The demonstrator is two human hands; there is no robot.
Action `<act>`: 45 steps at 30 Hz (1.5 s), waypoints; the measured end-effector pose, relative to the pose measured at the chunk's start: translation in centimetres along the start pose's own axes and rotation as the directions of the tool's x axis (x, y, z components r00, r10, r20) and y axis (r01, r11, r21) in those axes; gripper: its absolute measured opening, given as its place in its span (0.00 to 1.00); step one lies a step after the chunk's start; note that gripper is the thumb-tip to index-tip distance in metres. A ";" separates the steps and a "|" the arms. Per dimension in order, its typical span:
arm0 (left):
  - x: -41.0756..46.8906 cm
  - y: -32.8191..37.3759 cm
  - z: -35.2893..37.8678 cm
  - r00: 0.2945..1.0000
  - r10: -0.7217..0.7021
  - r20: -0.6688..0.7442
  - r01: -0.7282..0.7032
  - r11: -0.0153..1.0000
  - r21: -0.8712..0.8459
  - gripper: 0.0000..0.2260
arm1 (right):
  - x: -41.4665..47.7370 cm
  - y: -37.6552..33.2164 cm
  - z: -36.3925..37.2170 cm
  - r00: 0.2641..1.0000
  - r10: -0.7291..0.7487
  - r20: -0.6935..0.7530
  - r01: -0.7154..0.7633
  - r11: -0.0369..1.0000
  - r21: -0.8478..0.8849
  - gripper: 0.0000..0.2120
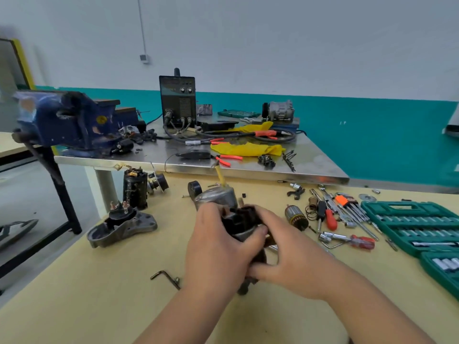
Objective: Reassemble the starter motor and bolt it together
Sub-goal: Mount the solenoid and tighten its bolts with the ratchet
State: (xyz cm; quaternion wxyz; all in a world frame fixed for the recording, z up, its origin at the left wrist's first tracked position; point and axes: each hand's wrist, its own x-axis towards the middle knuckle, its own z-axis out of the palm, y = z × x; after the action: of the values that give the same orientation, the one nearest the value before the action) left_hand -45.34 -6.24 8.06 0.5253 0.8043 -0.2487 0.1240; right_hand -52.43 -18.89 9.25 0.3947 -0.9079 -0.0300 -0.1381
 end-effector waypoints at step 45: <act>3.2 -5.5 1.9 0.748 0.382 0.542 0.220 0.628 -0.746 0.35 | 3.6 0.5 -6.7 0.989 0.091 0.119 -0.139 0.850 0.507 0.06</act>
State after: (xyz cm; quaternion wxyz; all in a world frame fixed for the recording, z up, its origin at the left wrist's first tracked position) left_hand -39.83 -7.07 4.41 0.6876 0.4750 -0.4834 -0.2605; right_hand -50.46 -24.30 14.28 0.6284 -0.7751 -0.0291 -0.0599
